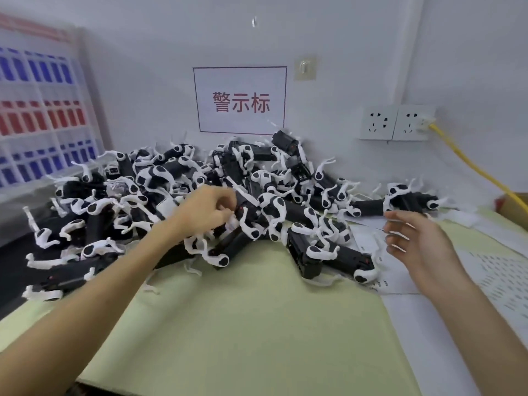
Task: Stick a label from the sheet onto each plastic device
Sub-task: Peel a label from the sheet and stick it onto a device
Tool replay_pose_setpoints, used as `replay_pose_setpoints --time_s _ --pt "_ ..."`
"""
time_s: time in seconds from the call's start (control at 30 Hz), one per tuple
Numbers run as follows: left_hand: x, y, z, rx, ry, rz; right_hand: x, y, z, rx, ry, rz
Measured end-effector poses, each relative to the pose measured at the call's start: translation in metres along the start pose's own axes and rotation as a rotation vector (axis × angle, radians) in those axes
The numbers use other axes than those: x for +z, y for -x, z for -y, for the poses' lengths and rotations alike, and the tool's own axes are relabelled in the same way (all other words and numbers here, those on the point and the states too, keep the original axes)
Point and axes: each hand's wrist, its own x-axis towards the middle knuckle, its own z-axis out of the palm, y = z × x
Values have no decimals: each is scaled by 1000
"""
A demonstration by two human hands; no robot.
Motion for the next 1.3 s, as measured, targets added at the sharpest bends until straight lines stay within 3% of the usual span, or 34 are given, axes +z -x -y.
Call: replay_pose_setpoints --time_s 0.17,0.27,0.37,0.47,0.57,0.73,0.83,0.93,1.1,1.23,1.3 --pt "-17 0 -11 -49 135 -228 2 -1 -1 -70 153 -10" --pt "-6 12 -40 49 212 -289 3 -3 -6 -241 545 24" --pt "21 30 -82 298 194 -223 -1 -4 -17 -274 991 164" --pt "62 33 -112 520 -35 -24 -3 -3 -21 -305 1143 239" --pt "98 23 -117 496 -155 31 -4 -4 -22 -381 1114 233" --pt "102 20 -105 375 -28 -46 -4 -4 -21 -397 973 222" --pt "90 28 -98 320 -25 1 -3 -4 -20 -379 960 208" --pt "79 28 -83 253 -52 35 -4 -4 -14 -375 721 129" --pt "80 28 -79 151 -18 -88 -10 -4 -2 -331 381 5" --pt "87 35 -95 372 5 -266 -11 -3 0 -141 77 -43" --pt "89 38 -104 474 274 -190 -11 -3 2 -51 -65 -63"
